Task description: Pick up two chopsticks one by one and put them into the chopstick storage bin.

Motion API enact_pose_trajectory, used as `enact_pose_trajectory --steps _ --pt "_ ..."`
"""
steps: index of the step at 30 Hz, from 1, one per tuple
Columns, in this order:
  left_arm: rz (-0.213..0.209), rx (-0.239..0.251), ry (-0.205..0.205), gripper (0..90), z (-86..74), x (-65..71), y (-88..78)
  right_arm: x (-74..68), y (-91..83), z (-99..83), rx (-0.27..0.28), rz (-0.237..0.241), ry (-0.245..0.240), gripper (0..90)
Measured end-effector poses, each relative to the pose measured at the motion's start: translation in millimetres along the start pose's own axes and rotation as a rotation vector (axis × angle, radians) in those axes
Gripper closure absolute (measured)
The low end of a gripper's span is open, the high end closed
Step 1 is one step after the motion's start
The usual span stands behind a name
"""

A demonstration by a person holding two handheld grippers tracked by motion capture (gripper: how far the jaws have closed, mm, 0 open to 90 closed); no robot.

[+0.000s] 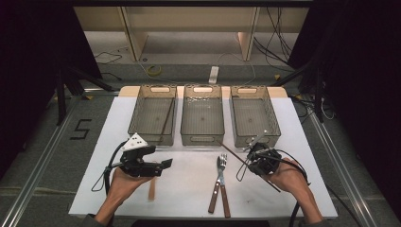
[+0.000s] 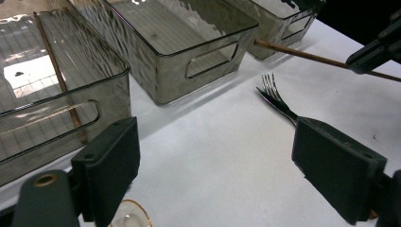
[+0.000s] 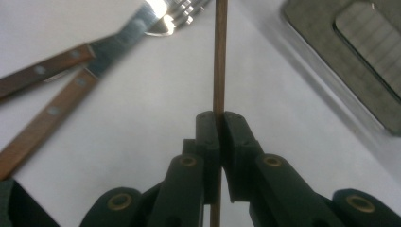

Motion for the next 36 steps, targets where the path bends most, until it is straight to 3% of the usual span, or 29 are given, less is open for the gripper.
enact_pose_trajectory --steps 3,10,15,18,26,29,36 --pt "-0.009 -0.023 0.005 15.6 -0.7 1.2 2.5 -11.8 -6.4 6.3 0.021 0.019 -0.043 86.0" --pt "-0.023 -0.087 0.085 15.6 -2.6 13.3 12.7 -39.4 -9.0 15.4 0.021 0.064 -0.143 86.1" --pt "-0.054 -0.138 0.135 15.6 -6.6 22.9 22.1 -59.0 -9.7 20.7 0.018 0.073 -0.229 86.0" --pt "-0.084 -0.165 0.190 15.6 -8.9 31.4 25.7 -67.6 -9.0 22.7 0.018 0.083 -0.278 86.0" --pt "-0.144 -0.201 0.256 16.1 -12.8 43.4 28.3 -83.8 -9.4 24.2 0.009 0.101 -0.341 86.0" --pt "-0.156 -0.243 0.322 16.1 -17.3 51.3 31.1 -91.4 -9.1 24.7 0.011 0.113 -0.373 86.0" --pt "-0.183 -0.310 0.402 18.4 -23.5 63.9 34.3 -102.4 -4.4 24.7 -0.007 0.129 -0.417 86.0"
Point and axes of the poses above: each handheld gripper's, and its own axes: y roughly forward along the jaws, z roughly out of its top, x roughly to its right, the point moved 5 cm from there along y, roughly forward along the jaws, and after that the axes turned 2 degrees about -x, right-handed, at the moved point
